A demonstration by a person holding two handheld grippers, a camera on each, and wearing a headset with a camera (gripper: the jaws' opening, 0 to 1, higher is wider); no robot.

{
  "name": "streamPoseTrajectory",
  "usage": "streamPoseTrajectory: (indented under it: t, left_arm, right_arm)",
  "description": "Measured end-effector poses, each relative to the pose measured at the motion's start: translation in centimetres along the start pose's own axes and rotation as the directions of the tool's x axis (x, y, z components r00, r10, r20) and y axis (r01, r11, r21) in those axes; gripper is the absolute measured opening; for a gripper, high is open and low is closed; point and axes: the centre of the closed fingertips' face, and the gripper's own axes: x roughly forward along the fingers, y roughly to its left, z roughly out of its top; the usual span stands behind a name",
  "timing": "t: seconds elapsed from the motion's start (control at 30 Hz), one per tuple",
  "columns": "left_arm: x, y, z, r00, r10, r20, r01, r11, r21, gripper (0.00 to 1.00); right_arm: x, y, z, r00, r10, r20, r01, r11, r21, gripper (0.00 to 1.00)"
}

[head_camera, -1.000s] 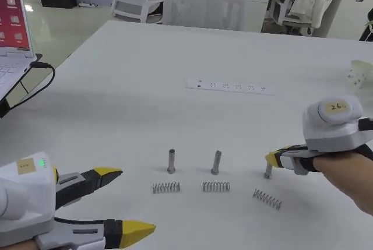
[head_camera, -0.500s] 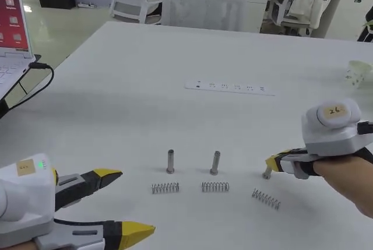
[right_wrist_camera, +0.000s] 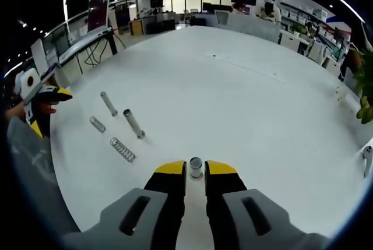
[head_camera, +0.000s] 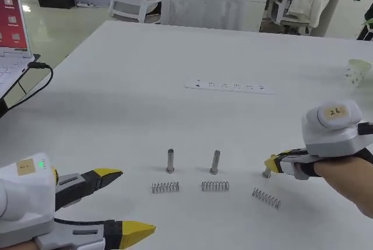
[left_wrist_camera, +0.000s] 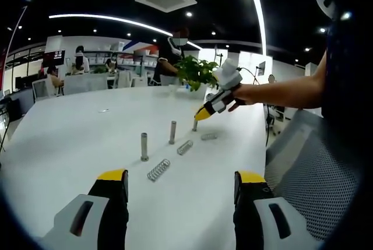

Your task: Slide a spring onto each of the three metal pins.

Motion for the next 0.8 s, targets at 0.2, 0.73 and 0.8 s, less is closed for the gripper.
streamPoseTrajectory:
  t: [0.2,0.73,0.8]
  left_arm:
    - [0.1,0.0,0.0,1.0000,-0.003,-0.001,0.003,1.000,0.002,0.70]
    - [0.2,-0.1,-0.1,1.0000,-0.008,-0.004,0.008,1.000,0.002,0.70]
    - [0.2,-0.1,-0.1,0.9999,-0.009,-0.005,0.009,1.000,0.002,0.70]
  right_arm:
    - [-0.3,0.2,-0.3,1.0000,-0.001,0.001,0.001,1.000,0.001,0.12]
    - [-2.1,0.3,-2.0,1.0000,-0.005,-0.003,0.005,1.000,-0.016,0.14]
    - [-2.2,0.3,-2.2,1.0000,-0.004,-0.005,0.004,1.000,-0.020,0.14]
